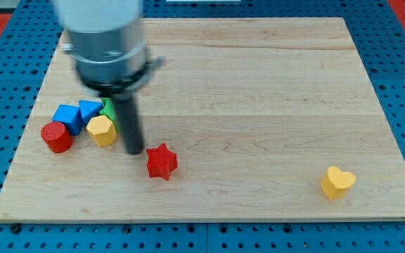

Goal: Separate the red star from the group of blocks

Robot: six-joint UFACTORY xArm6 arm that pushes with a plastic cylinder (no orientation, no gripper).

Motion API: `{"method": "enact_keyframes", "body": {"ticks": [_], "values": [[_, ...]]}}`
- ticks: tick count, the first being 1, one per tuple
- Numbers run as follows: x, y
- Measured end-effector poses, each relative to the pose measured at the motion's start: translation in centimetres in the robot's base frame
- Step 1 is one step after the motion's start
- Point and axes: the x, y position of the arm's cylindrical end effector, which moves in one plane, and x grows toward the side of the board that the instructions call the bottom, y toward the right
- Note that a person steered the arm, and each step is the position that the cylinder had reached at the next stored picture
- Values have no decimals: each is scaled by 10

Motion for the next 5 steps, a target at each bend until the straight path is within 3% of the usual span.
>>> {"method": "enact_keyframes", "body": {"ticks": [1,2,4,5], "values": [[39,37],[25,121],[-59,243],[-77,280]]}}
